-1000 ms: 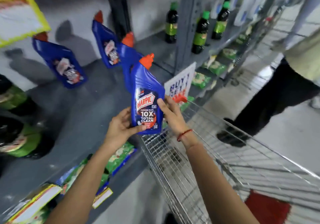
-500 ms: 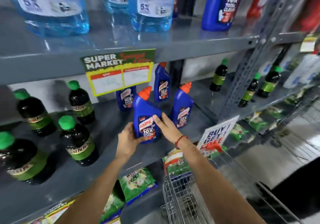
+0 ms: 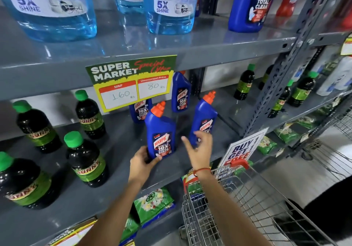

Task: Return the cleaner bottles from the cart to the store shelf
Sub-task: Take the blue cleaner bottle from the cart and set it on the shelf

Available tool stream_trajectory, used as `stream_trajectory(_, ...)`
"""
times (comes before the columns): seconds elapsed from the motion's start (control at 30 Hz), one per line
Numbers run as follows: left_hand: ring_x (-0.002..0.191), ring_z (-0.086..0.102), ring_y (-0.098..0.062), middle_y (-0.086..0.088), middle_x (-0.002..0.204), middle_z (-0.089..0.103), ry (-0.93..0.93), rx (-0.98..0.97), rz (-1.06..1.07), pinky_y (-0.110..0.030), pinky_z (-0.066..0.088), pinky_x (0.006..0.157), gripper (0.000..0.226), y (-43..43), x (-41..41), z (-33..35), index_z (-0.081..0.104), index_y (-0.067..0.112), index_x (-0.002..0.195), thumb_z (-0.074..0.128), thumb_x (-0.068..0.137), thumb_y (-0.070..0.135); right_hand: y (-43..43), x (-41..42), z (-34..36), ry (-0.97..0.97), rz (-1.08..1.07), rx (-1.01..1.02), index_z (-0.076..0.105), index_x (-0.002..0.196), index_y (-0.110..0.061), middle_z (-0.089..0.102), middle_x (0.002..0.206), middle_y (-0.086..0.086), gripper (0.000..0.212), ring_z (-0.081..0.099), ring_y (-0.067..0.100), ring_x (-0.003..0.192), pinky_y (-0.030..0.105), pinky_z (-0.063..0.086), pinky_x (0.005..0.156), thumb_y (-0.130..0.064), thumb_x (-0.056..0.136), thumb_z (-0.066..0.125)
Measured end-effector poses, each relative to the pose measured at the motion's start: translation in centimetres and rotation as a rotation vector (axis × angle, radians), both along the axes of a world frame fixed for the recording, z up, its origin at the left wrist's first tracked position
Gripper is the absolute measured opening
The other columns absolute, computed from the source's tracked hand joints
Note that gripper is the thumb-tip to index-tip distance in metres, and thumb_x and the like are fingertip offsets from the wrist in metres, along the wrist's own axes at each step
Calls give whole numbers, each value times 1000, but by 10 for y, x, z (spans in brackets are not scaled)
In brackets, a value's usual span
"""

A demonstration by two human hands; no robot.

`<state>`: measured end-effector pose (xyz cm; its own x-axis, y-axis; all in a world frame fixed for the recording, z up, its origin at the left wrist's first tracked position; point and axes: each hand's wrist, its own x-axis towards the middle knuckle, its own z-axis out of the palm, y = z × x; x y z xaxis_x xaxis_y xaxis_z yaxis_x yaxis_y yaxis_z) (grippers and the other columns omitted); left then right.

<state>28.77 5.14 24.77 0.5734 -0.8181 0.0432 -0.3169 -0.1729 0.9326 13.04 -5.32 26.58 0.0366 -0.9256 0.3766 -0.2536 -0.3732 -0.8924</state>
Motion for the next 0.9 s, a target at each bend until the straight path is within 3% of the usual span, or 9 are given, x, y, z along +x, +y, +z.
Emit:
stream_trajectory(0.07,82,66,-8,4,91,70,-42,22,0,-28,55,78,38,-2,1,0,59,21,94,83,65,23,-10,-18,-5,-41,-173,26,52,109,-12,43,105,3,63,46,12,94,28,45,87,-34,60,83)
stream_trajectory(0.13,87,65,-19,2,91,71,-109,62,-22,-31,54,76,49,-7,1,3,59,21,98,85,59,34,-24,-28,-7,17,-134,152,40,129,-10,41,120,10,92,43,13,105,27,39,92,-34,53,87)
stream_trajectory(0.2,97,62,-26,-4,98,73,-211,109,-23,-42,49,92,62,-14,0,3,58,18,104,86,54,43,-36,-30,-11,89,-29,230,24,141,-11,35,136,14,114,41,20,119,28,35,96,-36,50,88)
stream_trajectory(0.27,103,60,-29,-8,101,73,-281,133,4,-48,40,103,65,-20,-1,2,59,13,104,85,54,45,-43,-28,-14,130,17,260,17,144,-14,32,141,14,123,38,25,127,33,34,102,-38,48,89)
stream_trajectory(0.53,92,66,-33,-14,92,75,-330,147,17,-51,45,98,53,-26,4,0,66,7,91,88,53,38,-60,-23,-19,181,-23,261,26,137,-11,44,130,13,111,47,28,119,35,40,99,-40,49,86)
stream_trajectory(0.8,93,65,-31,-12,93,75,-295,147,29,-49,45,99,51,-26,2,3,67,11,90,87,53,39,-64,-22,-18,176,-28,231,36,127,-13,51,117,10,99,53,23,107,26,40,88,-38,46,87)
stream_trajectory(0.9,100,62,-30,-11,98,73,-284,159,19,-46,47,96,56,-25,1,4,65,12,95,86,54,42,-64,-24,-17,145,-4,245,39,126,-14,52,118,8,99,53,19,104,32,47,94,-41,43,87)
